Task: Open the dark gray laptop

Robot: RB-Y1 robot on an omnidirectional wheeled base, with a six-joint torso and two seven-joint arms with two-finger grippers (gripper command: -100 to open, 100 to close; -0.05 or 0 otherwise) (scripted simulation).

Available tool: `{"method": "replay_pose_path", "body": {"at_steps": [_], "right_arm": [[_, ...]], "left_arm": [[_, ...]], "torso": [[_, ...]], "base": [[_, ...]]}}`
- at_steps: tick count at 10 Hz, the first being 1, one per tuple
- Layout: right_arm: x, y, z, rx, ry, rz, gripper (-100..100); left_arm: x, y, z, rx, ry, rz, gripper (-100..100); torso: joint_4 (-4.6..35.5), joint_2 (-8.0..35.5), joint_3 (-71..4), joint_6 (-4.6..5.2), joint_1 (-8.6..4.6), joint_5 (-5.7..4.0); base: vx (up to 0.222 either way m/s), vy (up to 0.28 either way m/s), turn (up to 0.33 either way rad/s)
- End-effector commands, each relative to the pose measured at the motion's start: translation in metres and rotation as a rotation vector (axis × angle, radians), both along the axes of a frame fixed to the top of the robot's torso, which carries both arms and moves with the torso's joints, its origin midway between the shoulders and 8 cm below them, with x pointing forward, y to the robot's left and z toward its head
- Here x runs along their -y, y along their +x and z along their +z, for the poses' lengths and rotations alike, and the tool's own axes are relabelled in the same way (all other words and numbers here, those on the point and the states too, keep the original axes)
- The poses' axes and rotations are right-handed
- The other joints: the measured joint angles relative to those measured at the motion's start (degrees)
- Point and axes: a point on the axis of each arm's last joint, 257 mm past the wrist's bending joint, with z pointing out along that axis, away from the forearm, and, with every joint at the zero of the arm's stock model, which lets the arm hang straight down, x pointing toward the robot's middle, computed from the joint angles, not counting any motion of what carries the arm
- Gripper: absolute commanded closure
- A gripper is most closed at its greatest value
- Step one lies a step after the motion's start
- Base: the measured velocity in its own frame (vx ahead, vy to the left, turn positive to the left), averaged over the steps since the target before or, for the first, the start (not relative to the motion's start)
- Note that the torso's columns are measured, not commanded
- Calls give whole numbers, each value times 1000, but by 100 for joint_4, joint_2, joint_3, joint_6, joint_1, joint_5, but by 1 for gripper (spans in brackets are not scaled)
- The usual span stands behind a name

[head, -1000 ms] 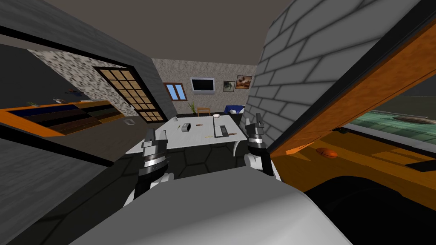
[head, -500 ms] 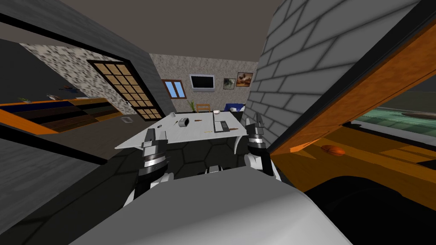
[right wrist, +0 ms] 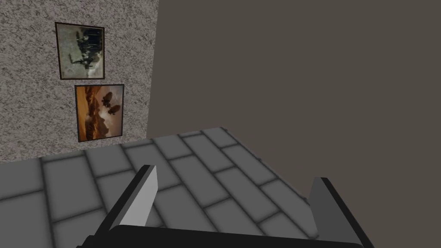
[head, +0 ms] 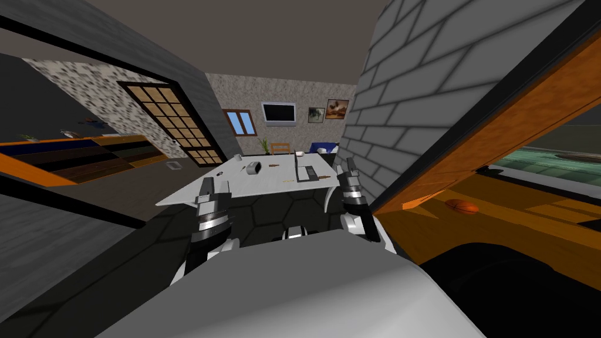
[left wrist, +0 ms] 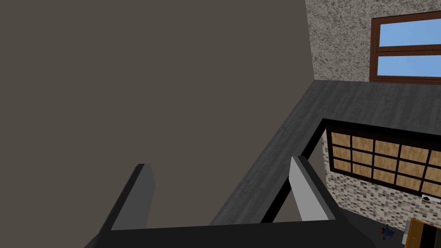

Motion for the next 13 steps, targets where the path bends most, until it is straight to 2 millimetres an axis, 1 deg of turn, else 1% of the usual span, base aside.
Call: {"method": "replay_pose_path", "body": {"at_steps": [1,4,8,9,11,13], "right_arm": [[1,7,-14,-53,-149,-45,-100],[5,15,-33,-115,-343,-117,-100],[21,25,-60,-194,-618,-231,-100],[21,25,-60,-194,-627,-234,-100],[32,29,-74,-231,-773,-294,-100],[45,33,-87,-265,-914,-351,-100]], "left_arm": [[0,0,0,0,0,0,0],[0,0,0,0,0,0,0],[0,0,0,0,0,0,0],[0,0,0,0,0,0,0],[0,0,0,0,0,0,0],[0,0,0,0,0,0,0]], "torso": [[2,5,3,0,-3,-1],[0,1,0,0,-2,0],[3,9,5,0,-5,-2],[2,3,2,1,-9,-2],[2,6,3,0,-15,-5],[1,2,1,0,8,2]], "base": [[19,85,-28],[45,106,-35],[44,124,-44],[41,88,-19],[41,95,-30],[58,148,-28]]}}
